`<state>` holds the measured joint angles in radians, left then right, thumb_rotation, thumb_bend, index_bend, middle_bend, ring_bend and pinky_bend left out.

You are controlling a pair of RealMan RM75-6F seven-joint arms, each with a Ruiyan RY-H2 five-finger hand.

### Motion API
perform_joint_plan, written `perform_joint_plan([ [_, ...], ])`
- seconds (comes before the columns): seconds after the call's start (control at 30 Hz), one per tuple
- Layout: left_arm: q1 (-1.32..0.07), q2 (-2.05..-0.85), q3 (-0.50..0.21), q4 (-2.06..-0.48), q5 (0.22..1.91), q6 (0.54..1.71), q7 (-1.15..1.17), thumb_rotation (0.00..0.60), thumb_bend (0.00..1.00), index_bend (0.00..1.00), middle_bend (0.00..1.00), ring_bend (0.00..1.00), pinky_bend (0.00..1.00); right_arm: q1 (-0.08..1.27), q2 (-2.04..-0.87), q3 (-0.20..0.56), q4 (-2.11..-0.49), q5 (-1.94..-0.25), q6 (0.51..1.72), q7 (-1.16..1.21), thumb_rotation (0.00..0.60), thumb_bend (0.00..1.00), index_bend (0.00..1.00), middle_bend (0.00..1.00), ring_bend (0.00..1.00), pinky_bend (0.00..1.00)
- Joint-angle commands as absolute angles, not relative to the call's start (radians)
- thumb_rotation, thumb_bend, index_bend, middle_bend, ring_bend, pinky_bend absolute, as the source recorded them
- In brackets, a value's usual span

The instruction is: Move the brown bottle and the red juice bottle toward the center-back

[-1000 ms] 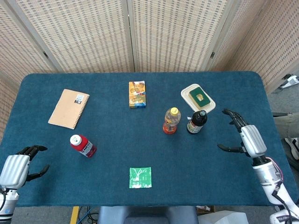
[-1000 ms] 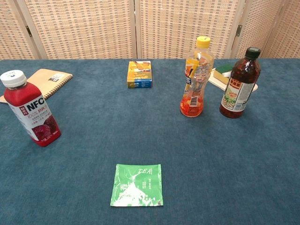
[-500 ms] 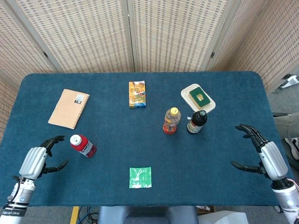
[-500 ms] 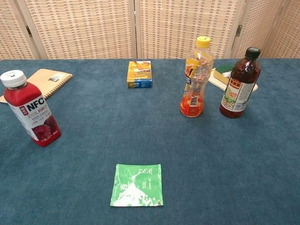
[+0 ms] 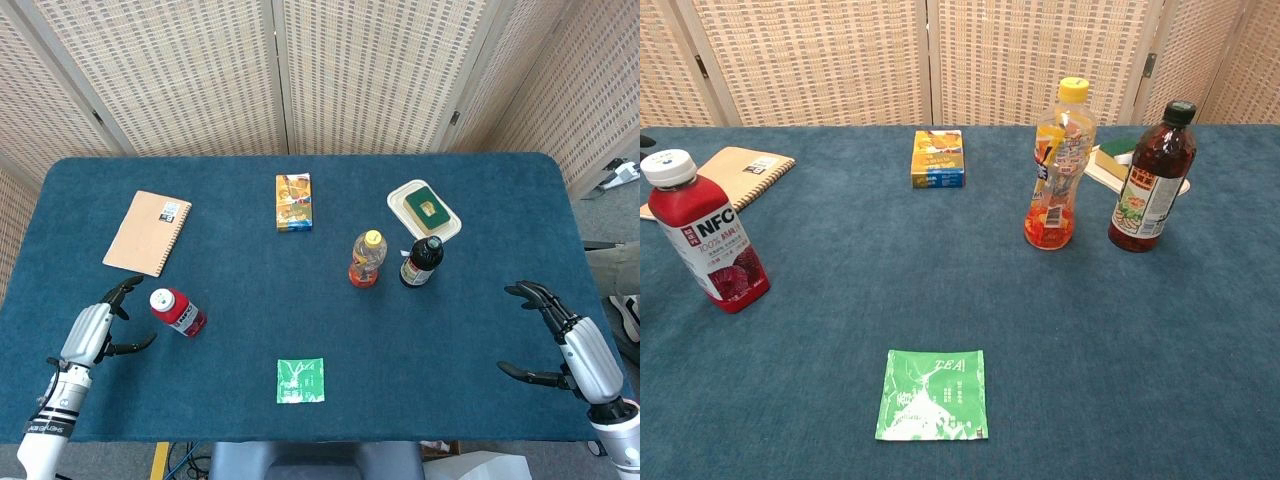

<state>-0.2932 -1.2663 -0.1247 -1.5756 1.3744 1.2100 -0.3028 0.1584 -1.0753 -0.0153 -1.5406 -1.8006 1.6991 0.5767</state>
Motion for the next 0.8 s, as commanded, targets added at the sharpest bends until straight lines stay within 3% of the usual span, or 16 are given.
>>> perform_joint_plan([
  [0.03, -0.3, -1.282, -0.129, -1.551, 1.359, 1.195, -0.325, 0.6, 0.17, 0.1, 0.13, 0.15, 0.4, 0.157, -1.078, -0.017, -1.538, -1.803, 1.701, 0.575, 0.6, 0.04, 0.02, 0.19, 0.1, 0.33],
  [0.8, -0.343, -1.341, -0.133, -1.543, 1.329, 1.126, -0.378, 0.6, 0.17, 0.11, 0.13, 0.16, 0.4, 0.144, -1.099, -0.026, -1.481, -1.794, 1.702, 0.568, 0.6, 0.03, 0.03, 0.19, 0.1, 0.33],
])
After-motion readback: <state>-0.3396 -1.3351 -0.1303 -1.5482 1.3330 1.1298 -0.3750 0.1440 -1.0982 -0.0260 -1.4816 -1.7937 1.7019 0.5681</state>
